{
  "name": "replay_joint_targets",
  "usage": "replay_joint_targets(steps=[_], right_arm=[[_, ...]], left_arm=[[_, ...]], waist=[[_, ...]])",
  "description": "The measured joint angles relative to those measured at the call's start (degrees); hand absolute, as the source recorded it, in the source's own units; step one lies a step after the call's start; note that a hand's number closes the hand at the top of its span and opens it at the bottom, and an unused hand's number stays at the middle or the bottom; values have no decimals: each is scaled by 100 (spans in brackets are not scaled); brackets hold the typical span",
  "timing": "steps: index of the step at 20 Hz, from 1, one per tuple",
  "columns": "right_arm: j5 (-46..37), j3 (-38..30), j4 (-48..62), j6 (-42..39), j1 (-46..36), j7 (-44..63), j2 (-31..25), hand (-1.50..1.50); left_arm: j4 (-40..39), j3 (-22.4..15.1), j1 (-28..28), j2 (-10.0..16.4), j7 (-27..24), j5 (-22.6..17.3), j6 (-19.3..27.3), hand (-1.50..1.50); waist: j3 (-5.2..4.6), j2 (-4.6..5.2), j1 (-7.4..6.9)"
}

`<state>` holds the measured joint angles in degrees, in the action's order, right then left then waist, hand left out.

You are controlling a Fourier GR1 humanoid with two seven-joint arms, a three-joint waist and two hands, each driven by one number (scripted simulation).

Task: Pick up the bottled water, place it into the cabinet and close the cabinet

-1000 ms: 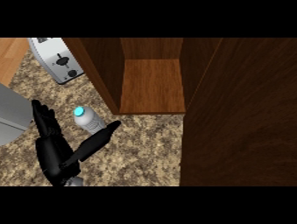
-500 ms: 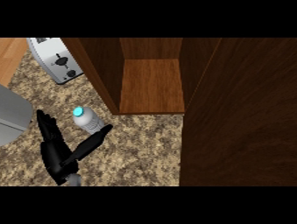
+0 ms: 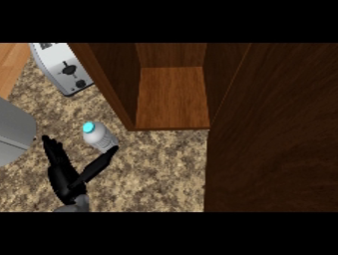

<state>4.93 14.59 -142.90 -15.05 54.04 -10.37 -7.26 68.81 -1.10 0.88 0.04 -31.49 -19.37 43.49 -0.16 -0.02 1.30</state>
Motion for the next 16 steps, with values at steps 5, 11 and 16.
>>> replay_joint_targets(steps=[5, 11, 16], right_arm=[[-23, -12, 28, -110, 212, -229, -23, -150], [-23, -108, 23, -152, 240, -278, -75, -150], [-58, -46, 53, -187, 340, -380, -42, -150]], left_arm=[[-1043, 308, 396, -2, -756, -625, -857, -150], [-2378, 500, 980, -2, -1535, -1180, -1810, -150], [-3350, 772, 1409, 2, -2242, -1597, -2340, 150]], waist=[[2, 3, 20], [0, 20, 33], [1, 22, 42]])
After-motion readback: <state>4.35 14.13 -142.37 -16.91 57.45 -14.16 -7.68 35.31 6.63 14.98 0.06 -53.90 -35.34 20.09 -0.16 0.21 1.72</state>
